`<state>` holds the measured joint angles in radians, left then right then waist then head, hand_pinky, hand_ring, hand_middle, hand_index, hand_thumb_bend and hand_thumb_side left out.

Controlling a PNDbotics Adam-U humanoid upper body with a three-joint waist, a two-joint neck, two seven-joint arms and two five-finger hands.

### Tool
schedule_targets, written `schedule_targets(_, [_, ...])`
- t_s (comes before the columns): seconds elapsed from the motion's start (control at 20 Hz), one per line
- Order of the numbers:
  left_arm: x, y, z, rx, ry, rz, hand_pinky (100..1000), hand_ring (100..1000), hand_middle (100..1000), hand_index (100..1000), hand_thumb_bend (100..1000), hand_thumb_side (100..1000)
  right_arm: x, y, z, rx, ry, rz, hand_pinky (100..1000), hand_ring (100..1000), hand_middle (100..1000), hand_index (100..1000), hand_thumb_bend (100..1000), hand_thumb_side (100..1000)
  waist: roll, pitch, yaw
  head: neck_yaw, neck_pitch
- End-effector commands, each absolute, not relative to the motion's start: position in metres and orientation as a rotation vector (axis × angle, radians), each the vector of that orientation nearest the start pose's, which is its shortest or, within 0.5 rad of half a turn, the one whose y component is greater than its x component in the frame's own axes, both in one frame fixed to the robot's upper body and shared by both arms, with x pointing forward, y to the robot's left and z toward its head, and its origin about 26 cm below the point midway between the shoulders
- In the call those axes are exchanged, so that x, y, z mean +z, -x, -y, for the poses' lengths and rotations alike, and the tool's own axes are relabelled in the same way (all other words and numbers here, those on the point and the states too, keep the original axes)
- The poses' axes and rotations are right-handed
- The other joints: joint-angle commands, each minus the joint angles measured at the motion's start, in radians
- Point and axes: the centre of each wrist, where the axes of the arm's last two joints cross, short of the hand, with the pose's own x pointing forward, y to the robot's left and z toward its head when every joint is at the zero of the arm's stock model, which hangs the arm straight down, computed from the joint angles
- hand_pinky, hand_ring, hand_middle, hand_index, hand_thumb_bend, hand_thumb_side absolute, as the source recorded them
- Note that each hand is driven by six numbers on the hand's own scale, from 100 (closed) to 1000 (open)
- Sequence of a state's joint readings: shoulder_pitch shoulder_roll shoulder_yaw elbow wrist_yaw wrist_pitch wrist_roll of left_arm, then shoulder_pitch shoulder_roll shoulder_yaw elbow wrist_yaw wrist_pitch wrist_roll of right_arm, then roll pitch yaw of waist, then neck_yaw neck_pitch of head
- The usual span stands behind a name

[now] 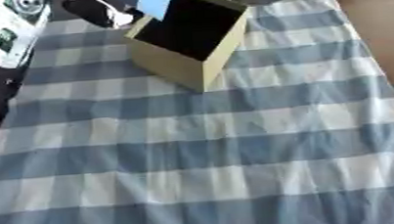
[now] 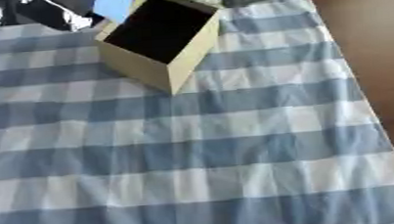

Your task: Pick up objects on the table and place them in the box.

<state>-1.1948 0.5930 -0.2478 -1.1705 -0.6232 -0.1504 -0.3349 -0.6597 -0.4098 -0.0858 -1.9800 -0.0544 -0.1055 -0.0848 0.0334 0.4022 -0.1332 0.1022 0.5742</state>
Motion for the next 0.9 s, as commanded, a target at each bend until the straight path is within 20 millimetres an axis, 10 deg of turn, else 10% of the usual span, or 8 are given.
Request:
schedule_targets(0.05, [0.384,-0.447,-0.243,-1.400,-1.095,1.942,318,491,517,559,100,119,0.328,-0.306,0.254,-0.399,-0.212,-3.439,735,748,720,848,100,954,0.003,-0.013,-0.013,0.016,-0.024])
schedule_targets(0.9, [0.381,-0.466,-0.261,-1.274,-1.326,1.867,341,487,526,576,100,100,0.337,-0.305,0.253,-0.405,-0.185,-3.417,733,745,720,848,100,969,0.041,0.051,-0.123,0.088,-0.081])
